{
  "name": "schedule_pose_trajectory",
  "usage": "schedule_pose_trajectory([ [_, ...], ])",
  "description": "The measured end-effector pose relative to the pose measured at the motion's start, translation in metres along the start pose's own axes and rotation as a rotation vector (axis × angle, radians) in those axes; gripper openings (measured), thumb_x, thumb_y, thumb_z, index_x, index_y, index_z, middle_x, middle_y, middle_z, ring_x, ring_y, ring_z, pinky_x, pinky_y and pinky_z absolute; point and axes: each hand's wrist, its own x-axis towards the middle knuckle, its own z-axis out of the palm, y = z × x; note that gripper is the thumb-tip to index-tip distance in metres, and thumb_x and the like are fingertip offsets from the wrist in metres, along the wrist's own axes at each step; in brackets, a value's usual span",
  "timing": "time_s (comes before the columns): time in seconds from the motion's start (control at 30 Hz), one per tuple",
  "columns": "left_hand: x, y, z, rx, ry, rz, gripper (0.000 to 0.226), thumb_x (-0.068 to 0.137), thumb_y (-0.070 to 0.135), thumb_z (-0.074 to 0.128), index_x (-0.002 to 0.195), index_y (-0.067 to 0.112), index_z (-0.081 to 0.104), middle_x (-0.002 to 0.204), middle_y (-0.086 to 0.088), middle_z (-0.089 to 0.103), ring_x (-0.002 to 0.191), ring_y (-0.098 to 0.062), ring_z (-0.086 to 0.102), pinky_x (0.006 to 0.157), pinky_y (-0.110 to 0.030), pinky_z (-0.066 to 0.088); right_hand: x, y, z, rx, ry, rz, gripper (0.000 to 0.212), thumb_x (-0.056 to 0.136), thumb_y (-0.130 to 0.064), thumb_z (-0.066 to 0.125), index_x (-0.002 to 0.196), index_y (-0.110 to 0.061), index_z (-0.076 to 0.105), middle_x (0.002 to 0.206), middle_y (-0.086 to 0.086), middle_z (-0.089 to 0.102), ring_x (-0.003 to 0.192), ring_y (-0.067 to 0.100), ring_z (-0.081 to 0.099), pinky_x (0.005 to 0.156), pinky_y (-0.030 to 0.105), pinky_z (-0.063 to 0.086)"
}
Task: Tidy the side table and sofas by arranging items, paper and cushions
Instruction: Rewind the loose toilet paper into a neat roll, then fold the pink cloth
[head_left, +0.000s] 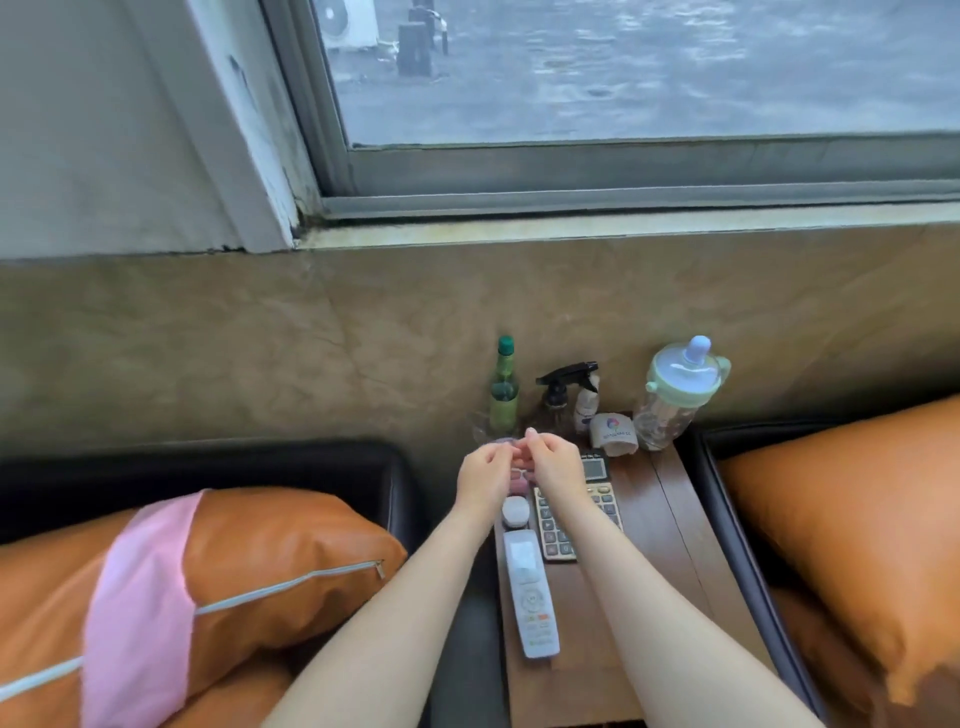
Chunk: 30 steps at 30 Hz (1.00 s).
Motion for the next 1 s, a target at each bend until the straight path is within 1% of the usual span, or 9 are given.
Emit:
schedule_pose_trajectory([
  [0.07,-0.012,-0.004,-0.025,-0.007,0.054,0.028,0.028,0.098,0.015,0.042,0.081,0.011,0.064,0.087,-0.010,0.068,0.077,-0.020,0.064,0.055,-0.020,0.048,-0.018,-0.006,0.021,0.012,-0.041,-0.003,0.036,0.097,-0.020,0.046,0.066,-0.012,0.063,0.073,0.013,0.064,0.070,0.027,0.062,0.067,0.042,0.055],
  [0.2,-0.030,-0.016,-0.075,-0.016,0.114,0.010,0.032,0.098,0.020,0.042,0.073,0.016,0.061,0.082,-0.006,0.067,0.080,-0.021,0.063,0.060,-0.027,0.044,-0.052,-0.015,0.067,0.087,-0.113,-0.008,0.034,0.098,-0.016,0.045,0.067,-0.008,0.058,0.067,0.009,0.061,0.061,0.020,0.060,0.052,0.024,0.052],
  [0.3,-0.044,-0.027,-0.110,-0.040,0.166,-0.017,0.030,0.099,0.021,0.042,0.079,0.012,0.062,0.082,-0.006,0.066,0.078,-0.019,0.062,0.060,-0.026,0.045,-0.072,-0.013,0.098,0.026,-0.179,-0.011,0.034,0.097,-0.019,0.046,0.067,-0.012,0.060,0.071,0.010,0.064,0.067,0.026,0.064,0.057,0.029,0.051],
  [0.4,-0.057,-0.039,-0.143,-0.040,0.202,-0.008,0.029,0.100,0.020,0.040,0.083,0.011,0.062,0.081,-0.005,0.065,0.076,-0.016,0.062,0.057,-0.023,0.044,-0.088,-0.009,0.129,-0.039,-0.221,-0.040,0.036,0.095,-0.022,0.047,0.063,-0.015,0.061,0.073,0.013,0.066,0.073,0.030,0.065,0.071,0.041,0.054],
  [0.5,-0.064,-0.053,-0.174,0.002,0.259,0.023,0.028,0.099,0.023,0.042,0.082,0.015,0.063,0.090,-0.006,0.068,0.087,-0.020,0.064,0.064,-0.026,0.048,-0.100,-0.007,0.161,-0.101,-0.280,-0.066,0.035,0.094,-0.025,0.049,0.063,-0.017,0.062,0.073,0.015,0.068,0.076,0.032,0.066,0.076,0.045,0.053],
  [0.57,-0.068,-0.061,-0.194,0.030,0.331,0.014,0.028,0.098,0.028,0.043,0.089,0.014,0.065,0.095,-0.008,0.069,0.092,-0.022,0.064,0.076,-0.031,0.050,-0.106,-0.006,0.183,-0.135,-0.342,-0.079,0.033,0.095,-0.025,0.048,0.067,-0.016,0.063,0.074,0.012,0.068,0.077,0.029,0.067,0.074,0.041,0.053],
  [0.73,-0.076,-0.077,-0.239,0.048,0.489,-0.033,0.024,0.099,0.028,0.044,0.094,0.014,0.062,0.096,-0.006,0.068,0.091,-0.019,0.064,0.080,-0.028,0.052,-0.118,-0.007,0.234,-0.214,-0.488,-0.106,0.032,0.098,-0.021,0.046,0.068,-0.017,0.058,0.065,-0.001,0.059,0.061,0.010,0.055,0.059,0.022,0.045],
  [0.87,-0.084,-0.087,-0.282,0.162,0.585,-0.037,0.023,0.098,0.025,0.044,0.101,0.012,0.063,0.091,0.000,0.062,0.089,-0.016,0.058,0.077,-0.024,0.043,-0.128,-0.007,0.279,-0.297,-0.557,-0.131,0.028,0.098,-0.025,0.044,0.077,-0.015,0.059,0.071,0.000,0.061,0.068,0.015,0.058,0.071,0.032,0.051],
  [1.0,-0.090,-0.114,-0.325,0.282,0.634,-0.022,0.030,0.099,0.025,0.042,0.121,0.013,0.060,0.114,-0.002,0.062,0.108,-0.020,0.057,0.092,-0.027,0.046,-0.147,-0.001,0.324,-0.332,-0.569,-0.153,0.022,0.096,-0.022,0.045,0.083,-0.012,0.059,0.079,0.003,0.061,0.080,0.021,0.058,0.075,0.036,0.047],
])
